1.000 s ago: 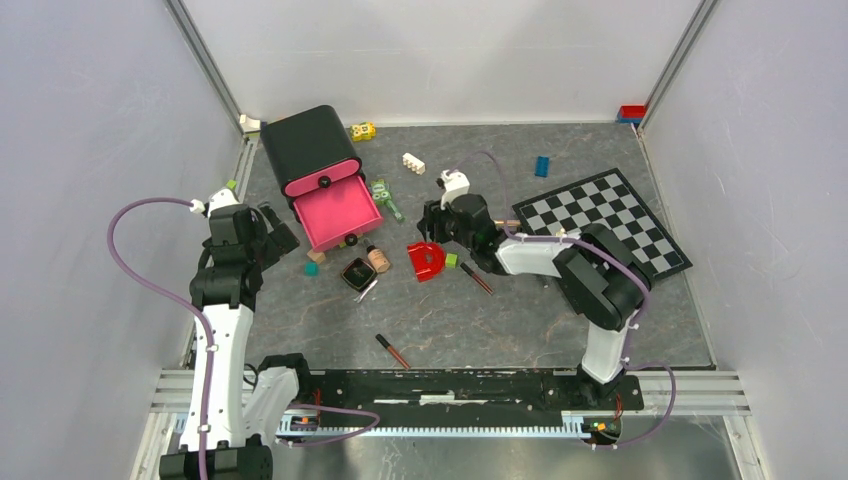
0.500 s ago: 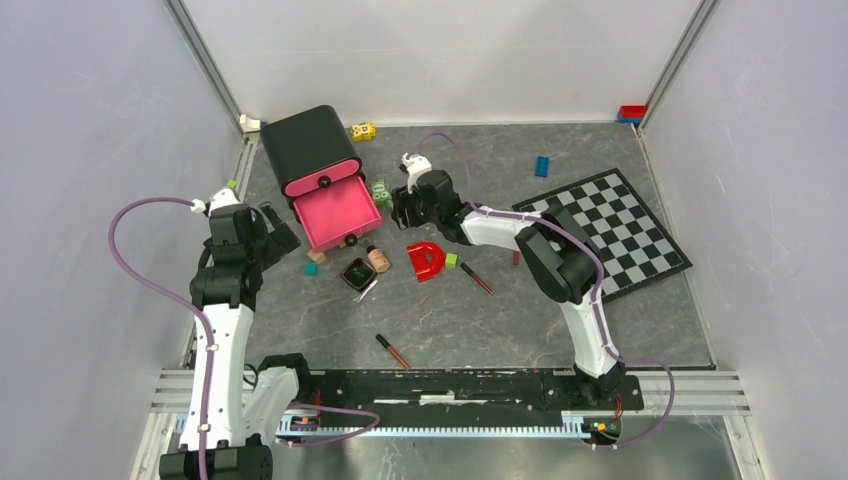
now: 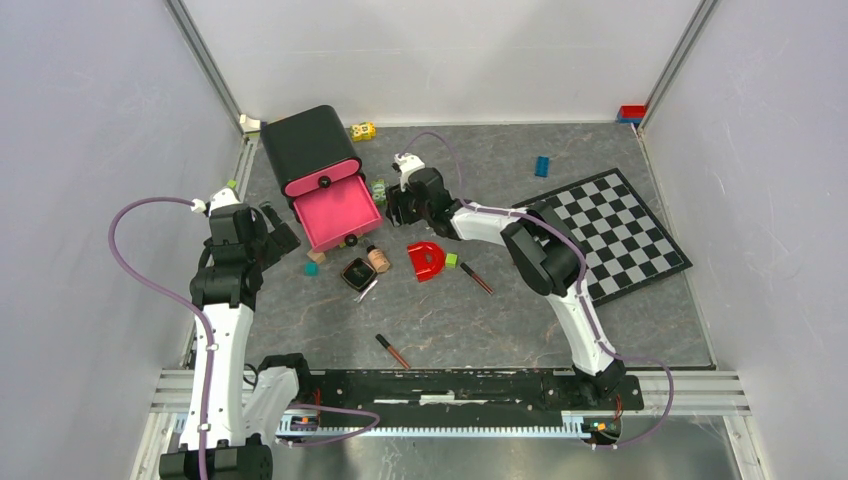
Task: Organize the makeup
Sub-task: Pick up the makeup from the center of the board.
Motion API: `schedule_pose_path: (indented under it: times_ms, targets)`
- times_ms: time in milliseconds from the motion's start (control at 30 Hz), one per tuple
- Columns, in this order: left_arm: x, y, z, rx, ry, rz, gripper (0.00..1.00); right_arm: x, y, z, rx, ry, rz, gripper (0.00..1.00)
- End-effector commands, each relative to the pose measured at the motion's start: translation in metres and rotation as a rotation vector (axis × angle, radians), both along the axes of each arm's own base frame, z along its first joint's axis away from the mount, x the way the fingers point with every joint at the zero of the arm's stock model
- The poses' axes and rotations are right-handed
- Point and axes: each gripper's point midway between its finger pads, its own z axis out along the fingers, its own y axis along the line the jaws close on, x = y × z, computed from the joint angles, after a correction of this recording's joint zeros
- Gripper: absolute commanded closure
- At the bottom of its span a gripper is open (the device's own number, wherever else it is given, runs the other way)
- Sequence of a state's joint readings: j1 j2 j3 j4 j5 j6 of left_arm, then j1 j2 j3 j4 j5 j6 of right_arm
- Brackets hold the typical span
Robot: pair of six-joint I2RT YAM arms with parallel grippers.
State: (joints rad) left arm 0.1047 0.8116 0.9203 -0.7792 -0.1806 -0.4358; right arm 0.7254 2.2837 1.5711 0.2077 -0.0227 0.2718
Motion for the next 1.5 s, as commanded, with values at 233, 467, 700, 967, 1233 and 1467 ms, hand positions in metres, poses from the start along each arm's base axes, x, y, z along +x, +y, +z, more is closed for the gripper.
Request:
schedule_pose_path:
  times_ms: [233,467,700,967,1233,1467]
  targets:
    - [0.006,0.001,0.007,0.013,-0.034,-0.012,0.0,0.012,0.006,-0.003,-0.027,-0.035,-0.021,0.44]
    - [0.006,0.001,0.008,0.014,-0.04,-0.012,0.0,0.007,0.004,-0.01,-0.045,-0.029,-0.017,0.56]
    - [0.006,0.001,0.008,0.014,-0.038,-0.011,0.0,0.004,-0.001,-0.013,-0.064,-0.028,-0.022,0.67]
    - [0.005,0.002,0.008,0.017,-0.04,-0.008,0.0,-0.005,-0.037,0.023,-0.033,-0.089,-0.152,0.77]
    - [0.005,0.002,0.009,0.018,-0.042,-0.007,0.0,-0.001,-0.06,0.103,0.035,-0.239,-0.245,0.81]
    - [0.005,0.001,0.01,0.016,-0.047,-0.01,0.0,-0.017,-0.019,0.148,0.261,-0.221,-0.104,0.79]
